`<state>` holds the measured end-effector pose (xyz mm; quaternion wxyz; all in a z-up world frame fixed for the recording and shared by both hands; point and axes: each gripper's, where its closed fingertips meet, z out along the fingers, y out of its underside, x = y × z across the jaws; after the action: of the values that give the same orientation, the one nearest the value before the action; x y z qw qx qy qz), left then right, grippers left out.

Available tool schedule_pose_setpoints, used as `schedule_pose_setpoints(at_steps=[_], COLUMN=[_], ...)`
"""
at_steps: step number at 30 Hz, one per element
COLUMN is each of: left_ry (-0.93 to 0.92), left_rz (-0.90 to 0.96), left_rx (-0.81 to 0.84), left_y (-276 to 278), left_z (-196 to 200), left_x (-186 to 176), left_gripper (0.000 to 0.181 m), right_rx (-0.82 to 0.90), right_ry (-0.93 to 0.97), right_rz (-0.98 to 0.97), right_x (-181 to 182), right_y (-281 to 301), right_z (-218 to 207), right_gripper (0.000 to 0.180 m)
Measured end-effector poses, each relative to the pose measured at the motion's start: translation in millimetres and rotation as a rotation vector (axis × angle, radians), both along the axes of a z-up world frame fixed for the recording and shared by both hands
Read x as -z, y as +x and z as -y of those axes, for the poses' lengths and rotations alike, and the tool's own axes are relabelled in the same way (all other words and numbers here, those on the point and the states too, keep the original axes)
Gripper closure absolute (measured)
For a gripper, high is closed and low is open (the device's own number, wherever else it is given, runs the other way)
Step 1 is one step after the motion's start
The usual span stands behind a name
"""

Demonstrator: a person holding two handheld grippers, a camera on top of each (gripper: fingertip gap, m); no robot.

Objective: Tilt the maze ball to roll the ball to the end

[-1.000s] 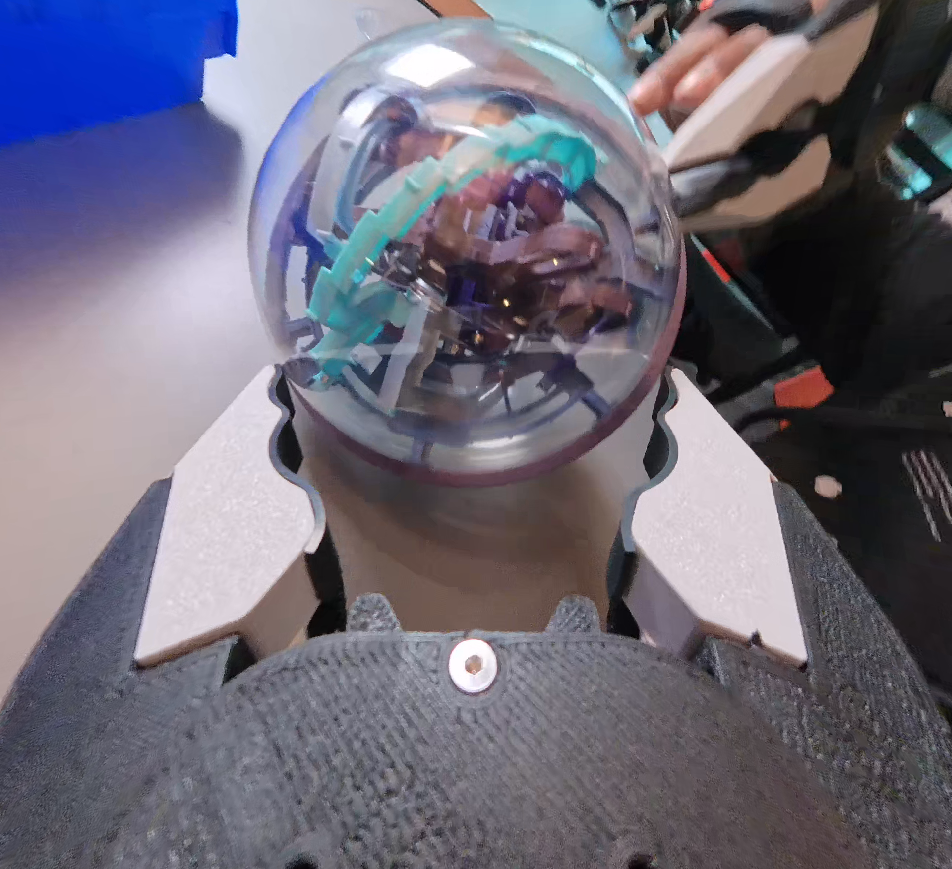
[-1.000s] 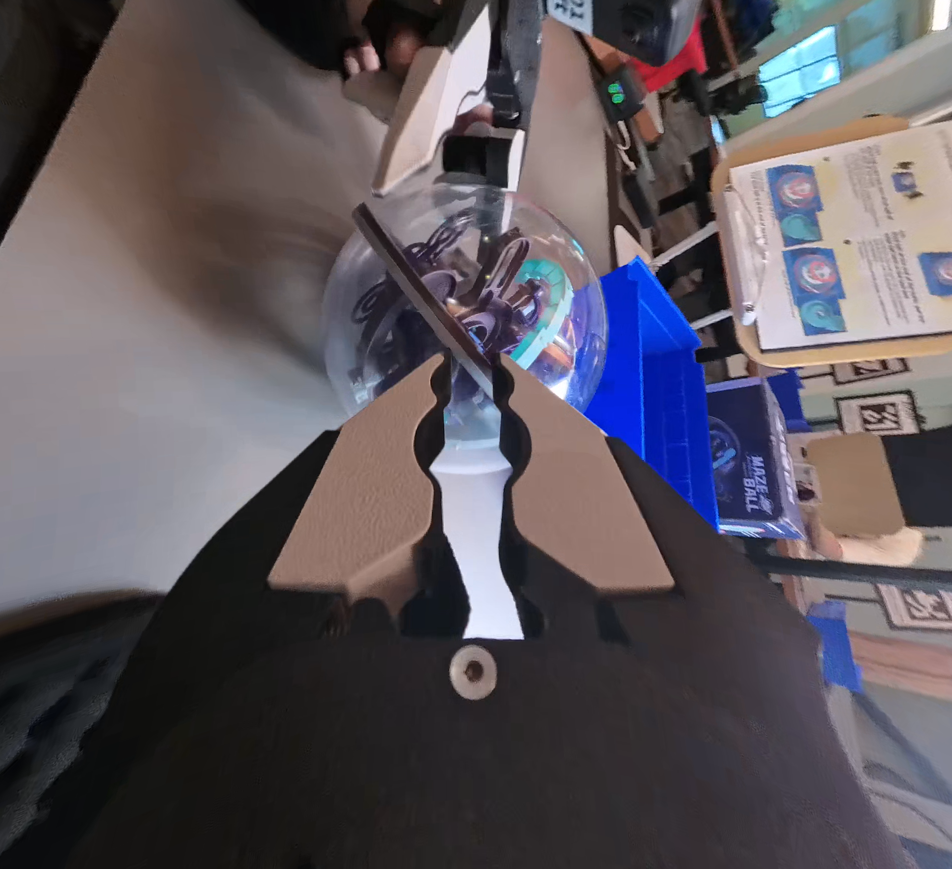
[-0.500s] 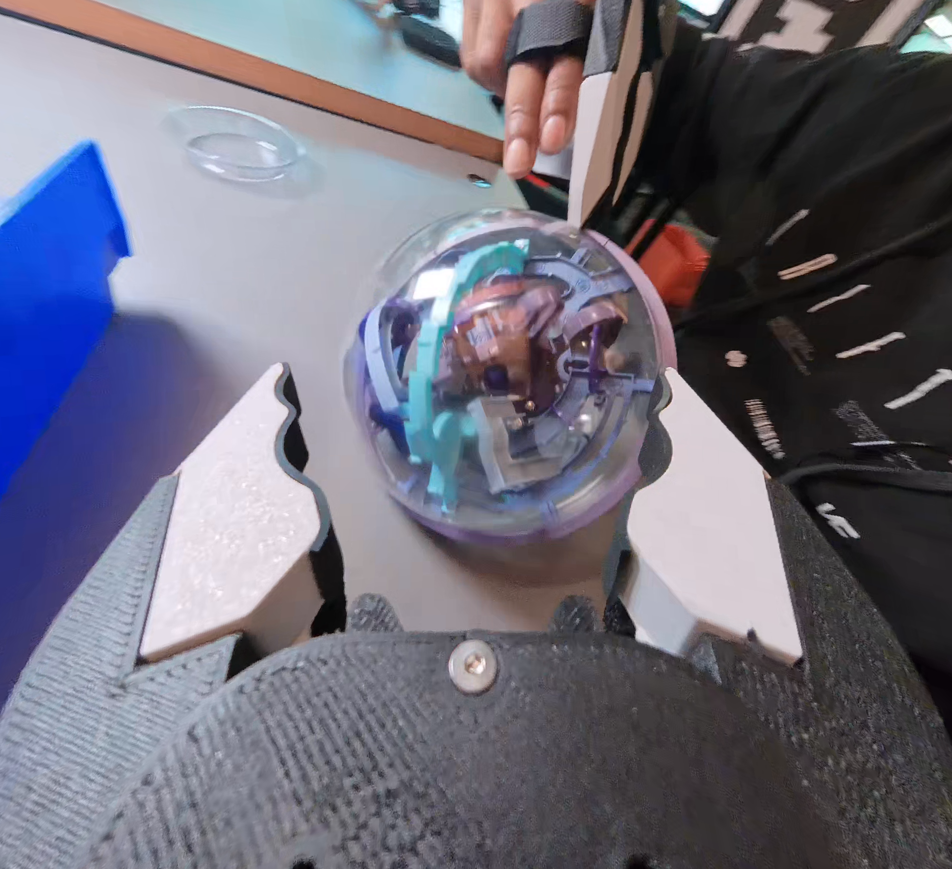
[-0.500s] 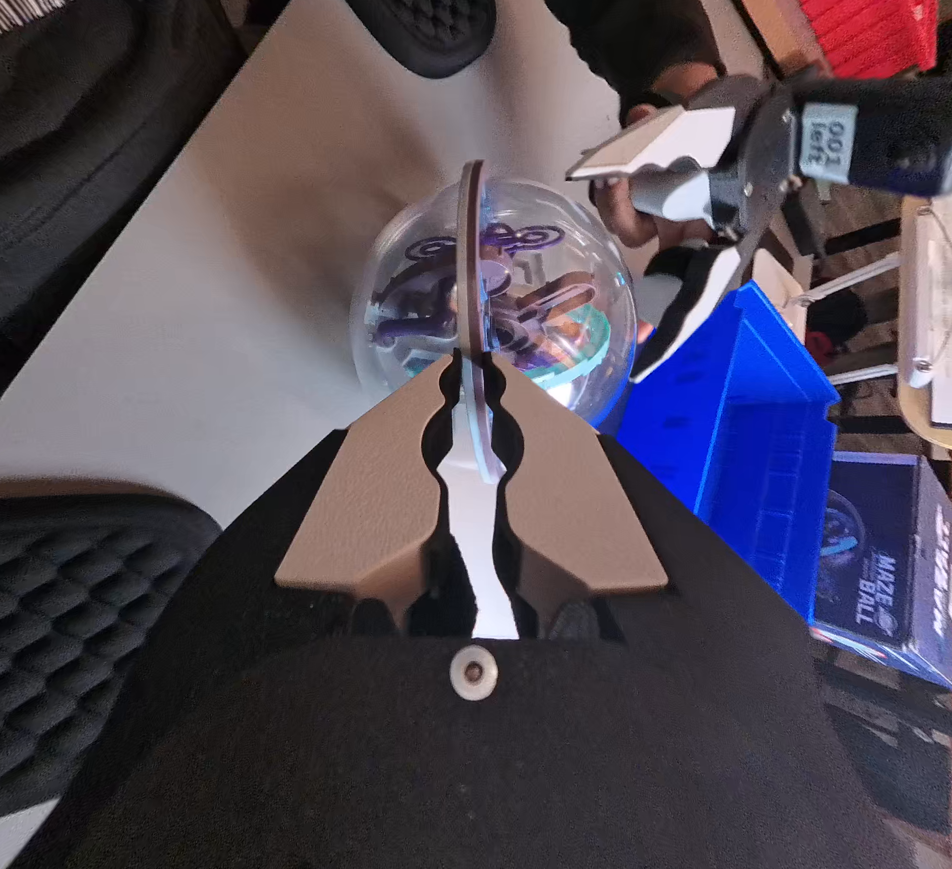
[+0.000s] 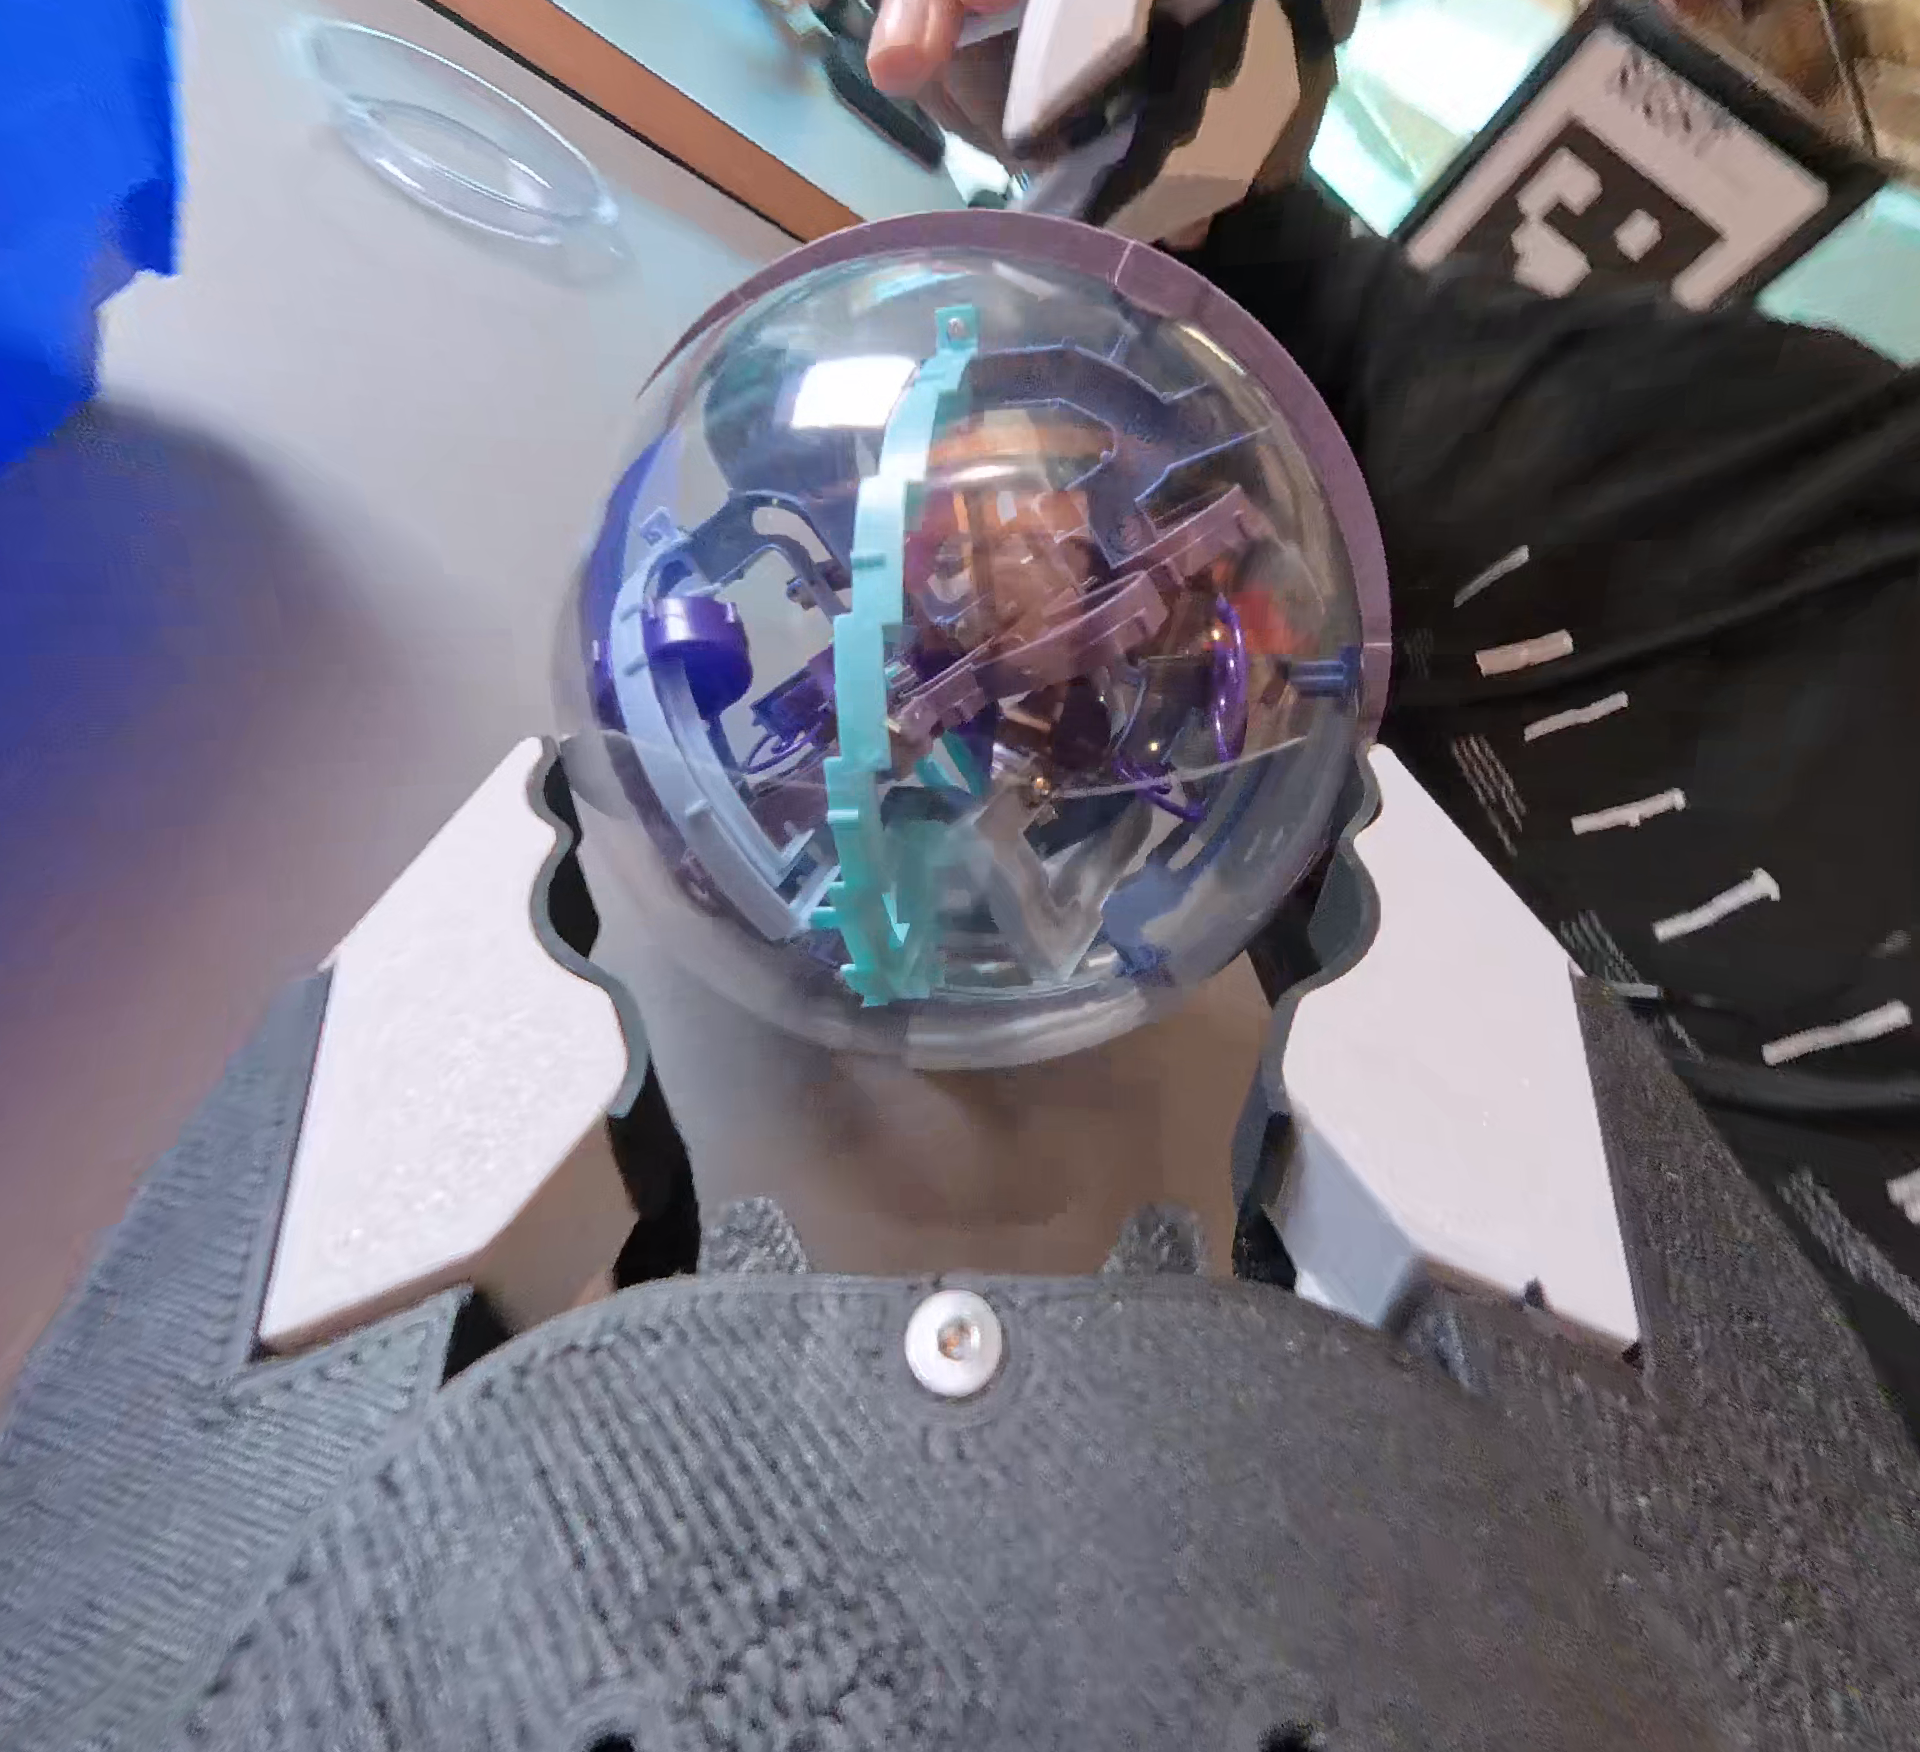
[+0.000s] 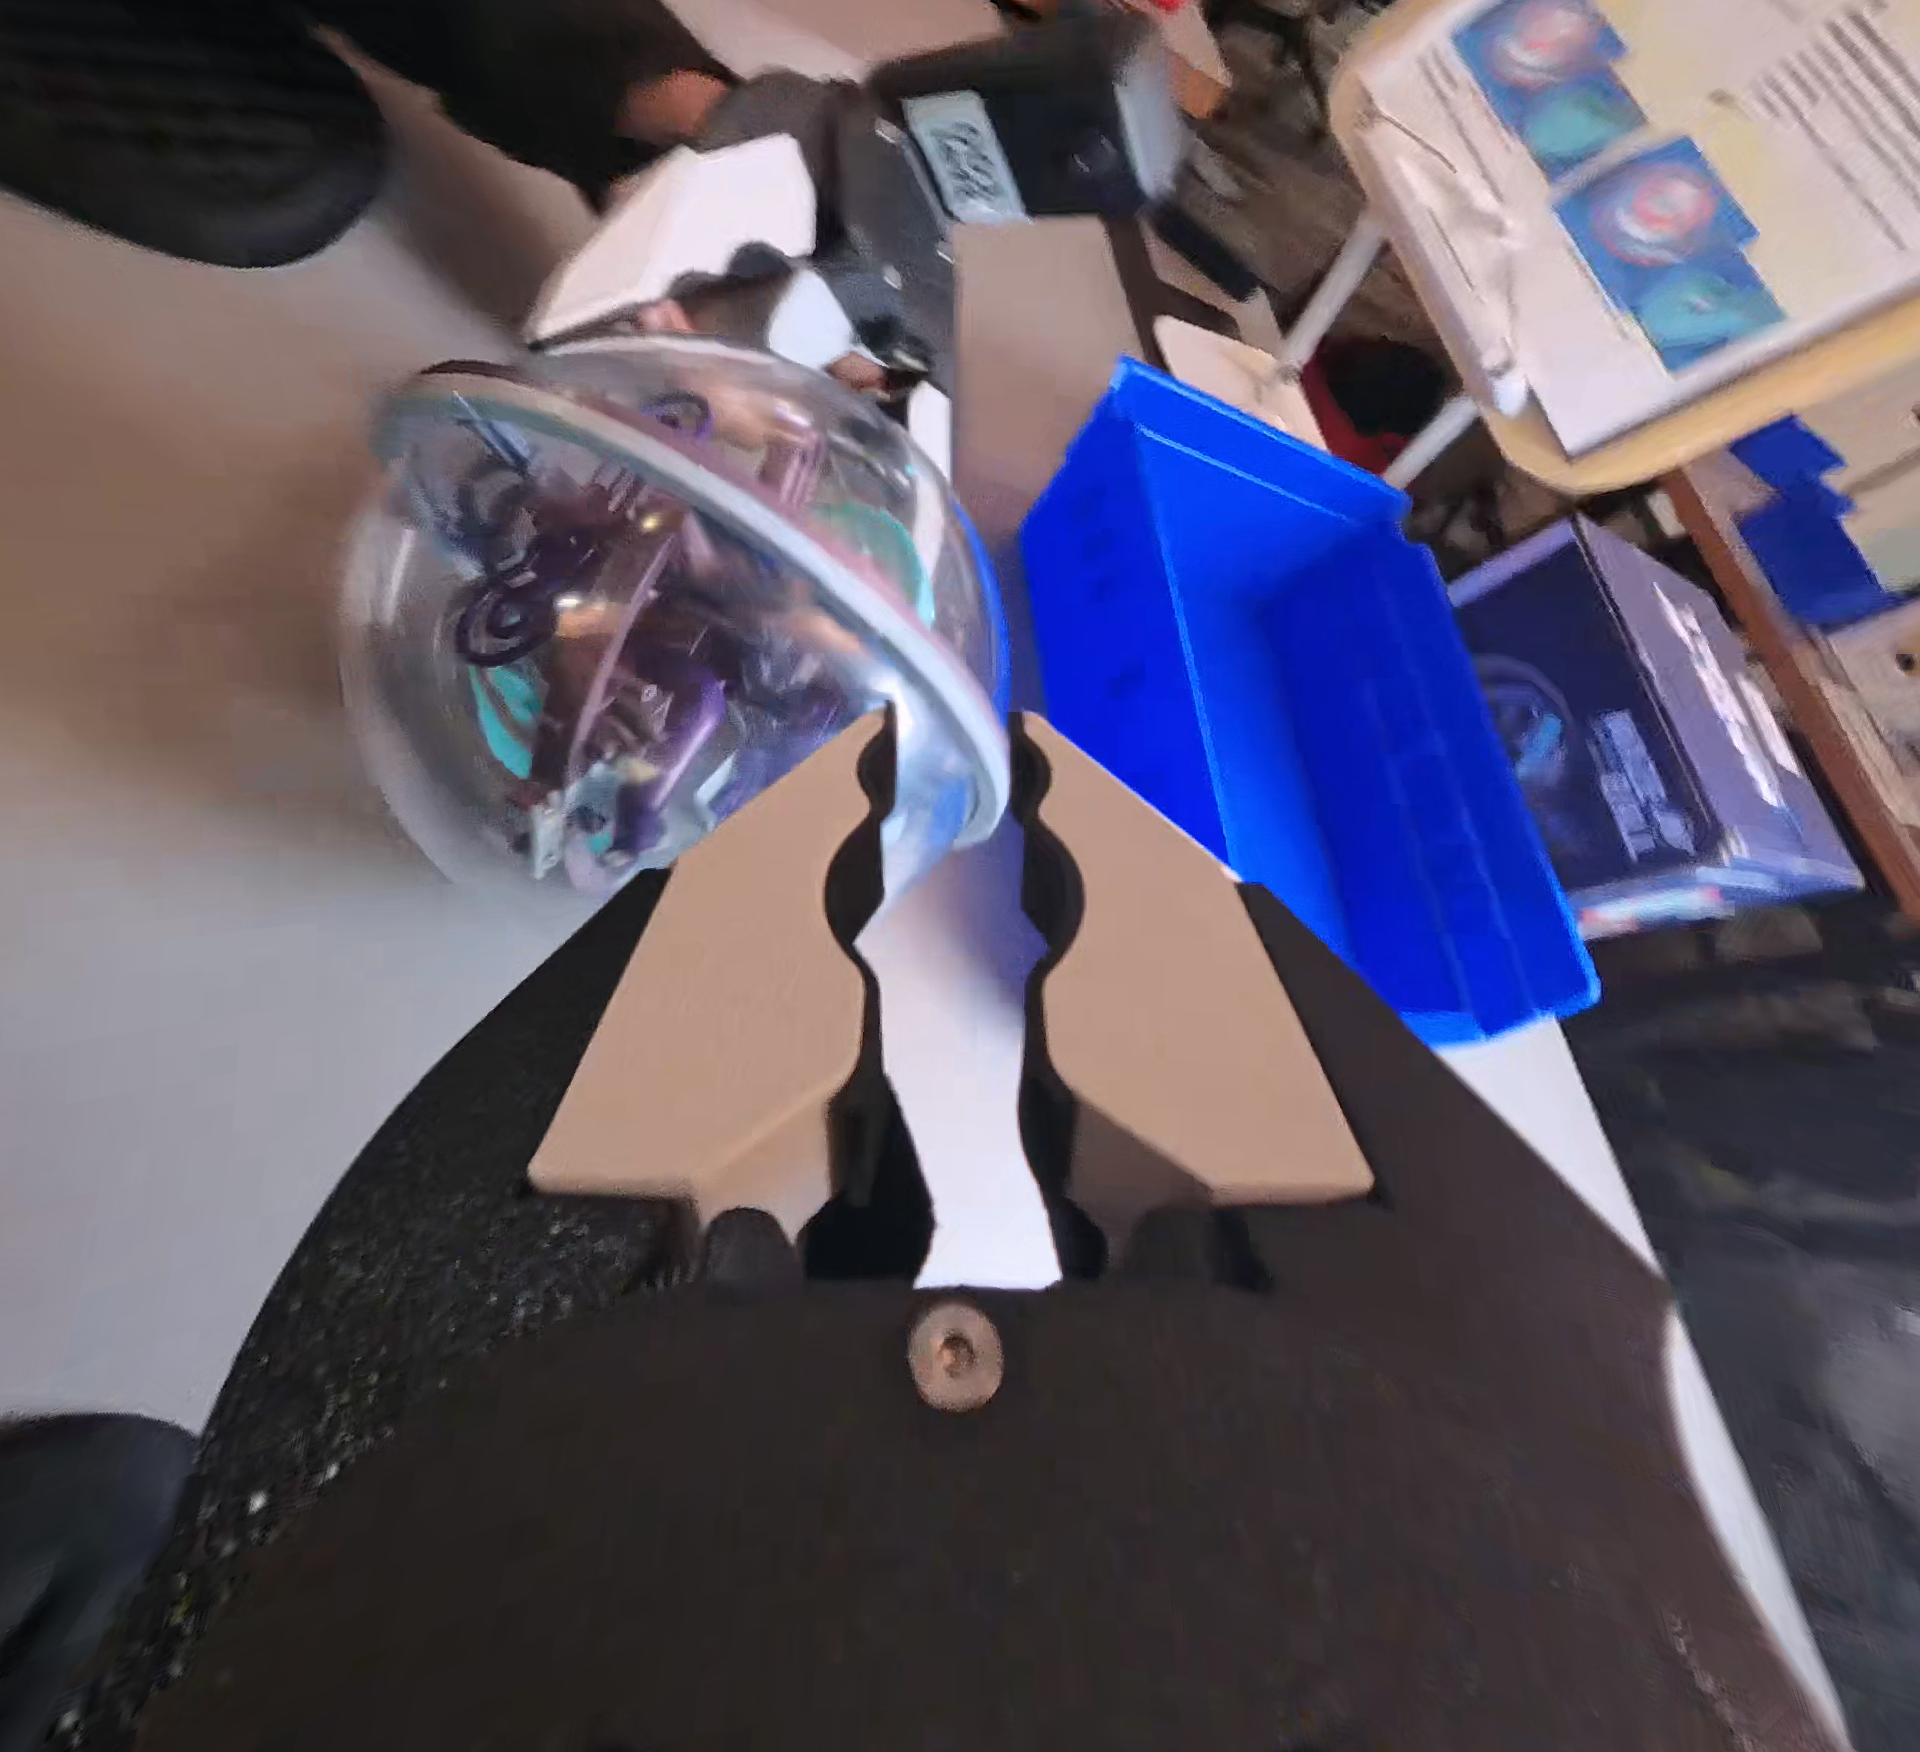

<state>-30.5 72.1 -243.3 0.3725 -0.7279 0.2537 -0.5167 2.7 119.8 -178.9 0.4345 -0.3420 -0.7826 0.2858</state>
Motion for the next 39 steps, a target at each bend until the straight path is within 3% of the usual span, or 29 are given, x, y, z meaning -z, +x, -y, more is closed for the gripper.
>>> schedule_pose_setpoints(at_steps=[5,10,14,17,26,31,36,39], left_ry=[-0.054,-0.062,-0.024,0.032,0.052,0.306,0.363,0.367], left_rz=[0.069,0.115,0.093,0.01,-0.159,-0.385,-0.526,-0.513], left_rx=[-0.186,-0.278,-0.341,-0.368,-0.335,-0.305,-0.196,-0.193], left_y=[-8.0,-8.7,-4.3,0.4,1.6,-10.9,0.0,2.4], left_z=[-2.5,-5.6,-3.2,1.6,28.0,33.0,33.1,30.3], left_x=[0.6,-0.3,-0.7,-0.8,10.8,7.7,16.6,16.8], left_gripper=[0.04,0.04,0.041,0.041,0.052,0.045,0.036,0.034], right_rx=[0.115,0.187,0.214,0.172,-0.005,-0.116,-0.122,-0.113], right_ry=[-0.15,-0.18,-0.192,-0.203,-0.318,-0.305,-0.278,-0.291], right_rz=[-0.039,-0.006,-0.014,0.016,0.065,0.046,0.041,0.041], right_x=[4.9,38.4,52.4,63.9,70.7,71.6,76.4,77.4], right_y=[28.3,37.6,31.8,29.7,32.8,33.0,25.9,26.3], right_z=[11.2,31.1,30.5,31.5,32.7,33.3,38.3,37.3], right_gripper=[0.122,0.093,0.09,0.082,0.082,0.096,0.096,0.096])
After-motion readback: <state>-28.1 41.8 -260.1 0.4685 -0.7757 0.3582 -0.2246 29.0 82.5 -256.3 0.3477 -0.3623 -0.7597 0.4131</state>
